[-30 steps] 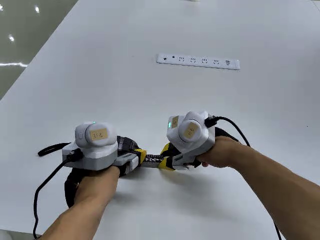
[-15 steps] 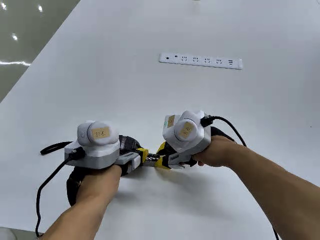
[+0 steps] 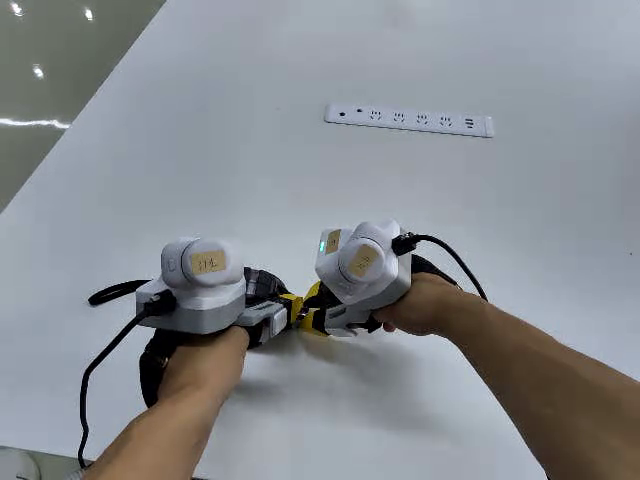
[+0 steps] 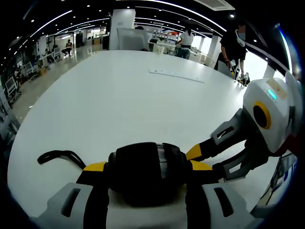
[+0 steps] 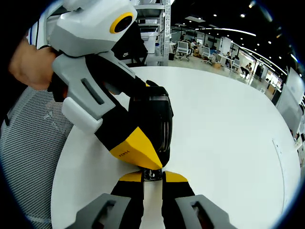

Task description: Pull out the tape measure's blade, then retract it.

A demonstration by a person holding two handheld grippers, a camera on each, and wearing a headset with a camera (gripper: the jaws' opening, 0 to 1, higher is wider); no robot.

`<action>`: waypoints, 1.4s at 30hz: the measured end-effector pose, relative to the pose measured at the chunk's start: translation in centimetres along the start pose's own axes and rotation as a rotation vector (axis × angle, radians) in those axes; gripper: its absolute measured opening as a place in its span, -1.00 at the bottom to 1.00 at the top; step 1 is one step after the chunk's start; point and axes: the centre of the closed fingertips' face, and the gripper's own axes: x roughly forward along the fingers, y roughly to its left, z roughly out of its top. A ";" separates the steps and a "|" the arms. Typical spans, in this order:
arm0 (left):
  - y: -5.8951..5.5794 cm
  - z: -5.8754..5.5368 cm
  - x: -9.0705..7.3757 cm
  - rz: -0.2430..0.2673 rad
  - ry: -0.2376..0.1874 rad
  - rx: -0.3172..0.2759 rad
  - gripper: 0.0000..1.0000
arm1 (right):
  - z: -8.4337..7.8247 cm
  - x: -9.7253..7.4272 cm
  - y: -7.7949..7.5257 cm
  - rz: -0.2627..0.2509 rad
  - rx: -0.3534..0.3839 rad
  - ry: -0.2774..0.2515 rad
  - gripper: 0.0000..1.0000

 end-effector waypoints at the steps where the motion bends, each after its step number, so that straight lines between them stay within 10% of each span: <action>1: 0.0 0.0 0.0 0.000 0.000 -0.001 0.21 | 0.0 0.0 0.0 0.000 0.001 -0.001 -0.80; 42: -0.3 -0.2 -0.2 -0.036 0.033 0.015 0.27 | -0.1 -0.3 -0.2 -0.017 -0.038 0.002 -0.65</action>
